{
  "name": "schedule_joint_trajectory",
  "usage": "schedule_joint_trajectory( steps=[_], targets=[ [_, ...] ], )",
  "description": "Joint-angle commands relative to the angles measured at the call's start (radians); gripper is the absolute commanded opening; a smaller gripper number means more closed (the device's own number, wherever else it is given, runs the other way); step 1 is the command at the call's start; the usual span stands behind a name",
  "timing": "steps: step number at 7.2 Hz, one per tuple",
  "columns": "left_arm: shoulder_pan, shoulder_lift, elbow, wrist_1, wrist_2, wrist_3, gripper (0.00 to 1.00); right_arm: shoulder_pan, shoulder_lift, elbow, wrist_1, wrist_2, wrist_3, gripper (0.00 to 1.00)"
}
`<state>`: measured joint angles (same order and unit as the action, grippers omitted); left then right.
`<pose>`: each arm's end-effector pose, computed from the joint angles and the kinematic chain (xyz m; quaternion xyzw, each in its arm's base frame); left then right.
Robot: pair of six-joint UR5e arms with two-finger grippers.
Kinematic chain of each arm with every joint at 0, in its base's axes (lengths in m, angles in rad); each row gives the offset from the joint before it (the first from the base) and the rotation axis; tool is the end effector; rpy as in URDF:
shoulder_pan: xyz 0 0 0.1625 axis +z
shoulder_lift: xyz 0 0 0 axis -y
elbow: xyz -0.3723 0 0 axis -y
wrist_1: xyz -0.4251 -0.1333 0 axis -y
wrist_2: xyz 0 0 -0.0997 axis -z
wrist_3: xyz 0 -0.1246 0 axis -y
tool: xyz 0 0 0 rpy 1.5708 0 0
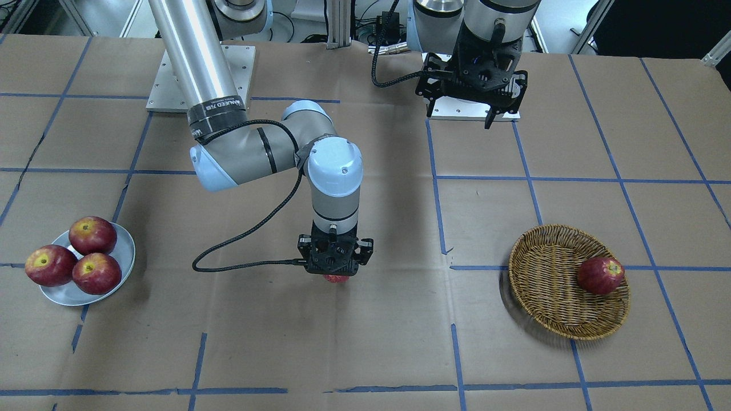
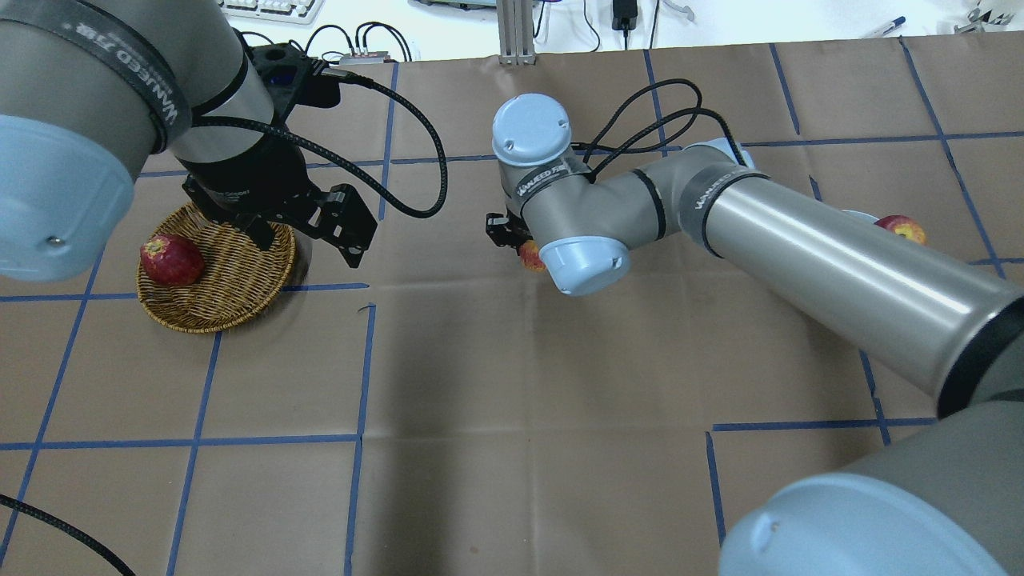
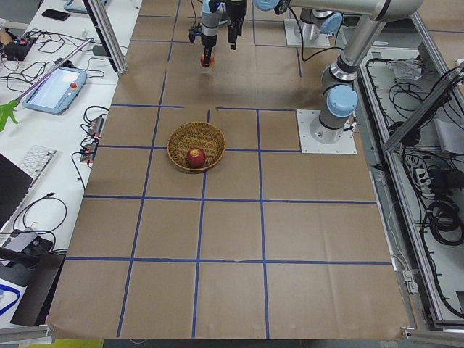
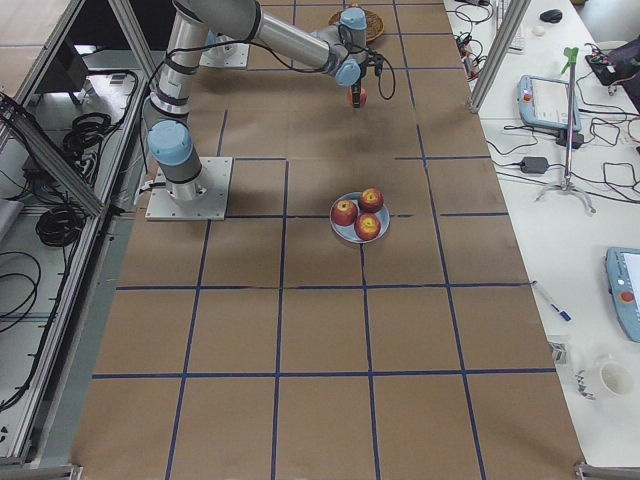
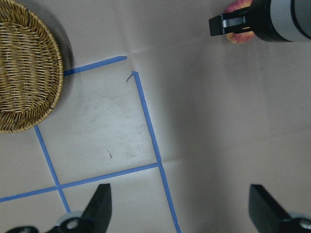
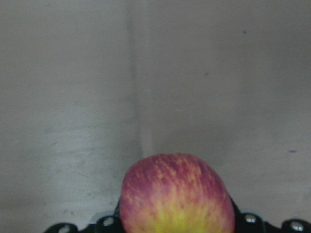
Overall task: Transfer apple from basket to plate
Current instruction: 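Close the right gripper on the apple and lift it, then carry the apple with the right gripper over the white plate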
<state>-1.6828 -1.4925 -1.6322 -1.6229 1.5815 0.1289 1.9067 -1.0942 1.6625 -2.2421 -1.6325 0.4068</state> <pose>-0.1860 -0.4733 0.4128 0.1202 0.9926 0.0176 0.0052 0.3299 -0.5638 0.1511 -0.0370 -0.9975 0.0591 0.0100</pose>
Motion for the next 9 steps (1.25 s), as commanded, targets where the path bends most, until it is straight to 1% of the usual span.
schedule_joint_trajectory(
  steps=[1,3,4,7,8,9],
  targets=[
    [0.000,0.000,-0.002,0.000,0.000,0.000,0.99,-0.175,-0.137,0.041,0.123,-0.001,-0.212,0.52],
    [0.002,0.000,-0.009,0.003,-0.002,0.000,0.99,-0.378,-0.257,0.146,0.124,-0.001,-0.446,0.53],
    [0.002,0.000,-0.009,0.003,-0.002,0.000,0.99,-0.487,-0.297,0.175,0.124,0.000,-0.559,0.53],
    [0.005,-0.003,-0.009,0.002,0.002,0.000,0.99,-0.735,-0.288,0.180,0.124,0.017,-0.857,0.52],
    [0.005,-0.006,-0.009,0.002,0.000,0.000,0.99,-0.774,-0.268,0.180,0.110,0.019,-0.923,0.53],
    [0.005,-0.006,-0.009,0.002,0.000,0.000,0.99,-0.790,-0.239,0.181,0.107,0.052,-0.948,0.52]
  ],
)
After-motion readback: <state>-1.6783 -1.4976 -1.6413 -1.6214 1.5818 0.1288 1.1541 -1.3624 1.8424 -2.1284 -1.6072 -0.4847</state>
